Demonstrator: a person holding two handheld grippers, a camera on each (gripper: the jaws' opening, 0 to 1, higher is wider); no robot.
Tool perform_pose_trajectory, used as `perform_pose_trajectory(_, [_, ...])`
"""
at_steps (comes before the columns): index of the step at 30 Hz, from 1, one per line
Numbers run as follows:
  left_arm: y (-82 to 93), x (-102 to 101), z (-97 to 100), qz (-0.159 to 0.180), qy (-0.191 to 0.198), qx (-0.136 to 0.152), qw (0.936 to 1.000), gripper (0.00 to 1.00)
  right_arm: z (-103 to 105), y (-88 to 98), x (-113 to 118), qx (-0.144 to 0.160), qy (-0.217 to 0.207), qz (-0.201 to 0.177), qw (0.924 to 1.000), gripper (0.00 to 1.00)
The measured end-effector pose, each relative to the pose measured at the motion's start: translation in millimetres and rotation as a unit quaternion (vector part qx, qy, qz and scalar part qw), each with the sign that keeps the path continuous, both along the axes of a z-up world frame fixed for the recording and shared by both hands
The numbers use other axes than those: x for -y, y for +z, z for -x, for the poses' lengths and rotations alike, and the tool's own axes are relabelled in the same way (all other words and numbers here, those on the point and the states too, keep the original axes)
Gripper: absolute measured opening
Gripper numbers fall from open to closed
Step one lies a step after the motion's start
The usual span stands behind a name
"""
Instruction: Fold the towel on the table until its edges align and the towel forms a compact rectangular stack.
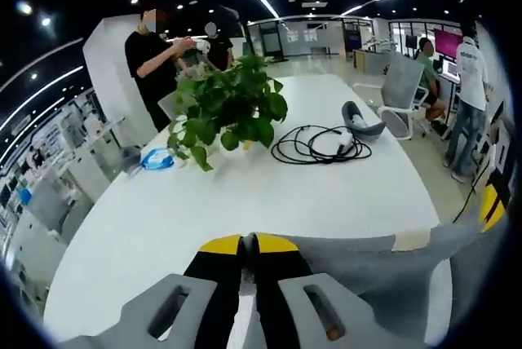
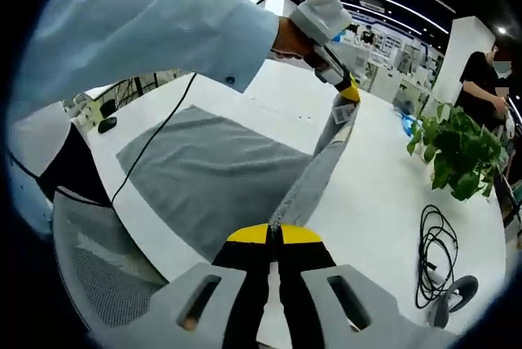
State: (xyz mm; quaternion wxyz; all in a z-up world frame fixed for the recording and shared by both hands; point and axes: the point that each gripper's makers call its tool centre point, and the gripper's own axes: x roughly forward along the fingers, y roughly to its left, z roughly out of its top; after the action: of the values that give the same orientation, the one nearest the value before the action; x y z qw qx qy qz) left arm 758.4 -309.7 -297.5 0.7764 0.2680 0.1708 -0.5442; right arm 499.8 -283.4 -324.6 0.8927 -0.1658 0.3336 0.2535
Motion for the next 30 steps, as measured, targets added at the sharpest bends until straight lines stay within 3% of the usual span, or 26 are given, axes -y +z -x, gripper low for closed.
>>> perform_pose_trajectory(18, [8.8, -91, 4.7, 0.002, 0.053, 0.014, 0.9985, 0.04, -2, 11.4, -69, 0.010, 0.081, 0.009, 0.9966, 0.00])
perform_pose_trajectory(30, [24.6, -136, 3.4, 0.004, 0.065, 0.026, 0.9975, 0.04, -3, 25.3, -111, 0.022, 0.118, 0.009, 0.9927, 0.00])
